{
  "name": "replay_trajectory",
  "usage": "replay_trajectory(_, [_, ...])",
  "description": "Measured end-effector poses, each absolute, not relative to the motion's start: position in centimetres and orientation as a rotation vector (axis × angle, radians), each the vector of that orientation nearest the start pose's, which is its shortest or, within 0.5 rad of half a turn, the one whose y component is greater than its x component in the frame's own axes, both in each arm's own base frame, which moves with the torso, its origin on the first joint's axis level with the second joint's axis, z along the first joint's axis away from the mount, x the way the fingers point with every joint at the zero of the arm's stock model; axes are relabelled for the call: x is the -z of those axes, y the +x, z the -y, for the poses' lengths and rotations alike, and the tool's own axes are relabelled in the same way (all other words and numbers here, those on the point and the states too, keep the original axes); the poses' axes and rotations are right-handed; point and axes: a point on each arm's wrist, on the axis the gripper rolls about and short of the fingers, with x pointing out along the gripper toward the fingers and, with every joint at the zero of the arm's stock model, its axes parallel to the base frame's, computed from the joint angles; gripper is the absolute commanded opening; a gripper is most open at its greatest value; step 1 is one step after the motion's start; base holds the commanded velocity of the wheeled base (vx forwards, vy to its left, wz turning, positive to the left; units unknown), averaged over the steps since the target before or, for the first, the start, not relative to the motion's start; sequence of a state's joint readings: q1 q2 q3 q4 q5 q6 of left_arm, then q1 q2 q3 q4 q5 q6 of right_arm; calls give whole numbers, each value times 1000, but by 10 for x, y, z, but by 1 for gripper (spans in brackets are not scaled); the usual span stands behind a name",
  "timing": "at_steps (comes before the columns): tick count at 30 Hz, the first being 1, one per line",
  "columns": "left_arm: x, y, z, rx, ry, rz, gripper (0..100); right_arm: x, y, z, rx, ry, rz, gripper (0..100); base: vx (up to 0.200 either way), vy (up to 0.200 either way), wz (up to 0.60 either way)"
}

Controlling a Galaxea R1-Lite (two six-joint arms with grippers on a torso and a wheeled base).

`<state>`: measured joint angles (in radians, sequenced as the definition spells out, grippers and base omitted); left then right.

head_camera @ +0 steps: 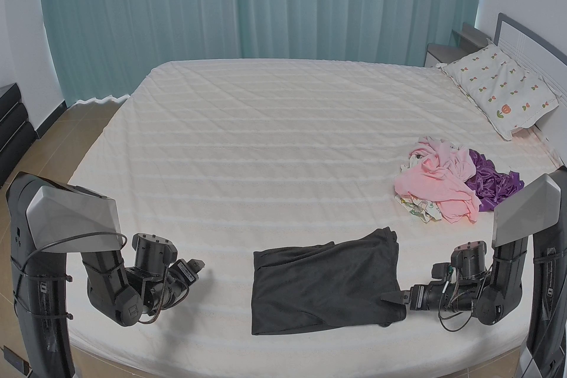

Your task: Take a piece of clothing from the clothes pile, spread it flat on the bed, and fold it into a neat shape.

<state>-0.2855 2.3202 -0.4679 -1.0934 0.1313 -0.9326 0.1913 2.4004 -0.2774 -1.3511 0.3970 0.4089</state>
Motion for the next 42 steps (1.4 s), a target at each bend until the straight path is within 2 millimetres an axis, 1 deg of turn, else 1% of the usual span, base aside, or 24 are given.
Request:
replay_trajectory(3, [40, 291, 82, -208, -729, -747, 100, 56, 249, -59, -442, 405, -905, 100, 0, 0, 0])
replay_trajectory(4, [40, 291, 82, -209, -730, -746, 100, 56, 246, -60, -453, 393, -911, 0, 0, 0, 0])
replay_trajectory(11, [40, 291, 82, -207, -729, -747, 100, 57, 234, -60, -463, 366, -950, 0, 0, 0, 0])
replay_trajectory(18, [40, 291, 82, -208, -728, -748, 100, 57, 227, -59, -465, 350, -970, 0, 0, 0, 0])
replay_trajectory(24, [40, 291, 82, -209, -727, -749, 100, 57, 219, -55, -491, 278, -978, 0, 0, 0, 0])
replay_trajectory(30, [40, 291, 82, -210, -727, -749, 100, 57, 216, -52, -484, 270, -987, 0, 0, 0, 0])
replay_trajectory(31, [40, 291, 82, -210, -727, -749, 100, 57, 215, -52, -485, 266, -989, 100, 0, 0, 0])
replay_trajectory(36, [41, 291, 82, -209, -726, -750, 100, 57, 212, -49, -489, 241, -993, 100, 0, 0, 0])
replay_trajectory(42, [41, 291, 82, -209, -726, -750, 100, 56, 213, -44, -474, 246, -980, 100, 0, 0, 0])
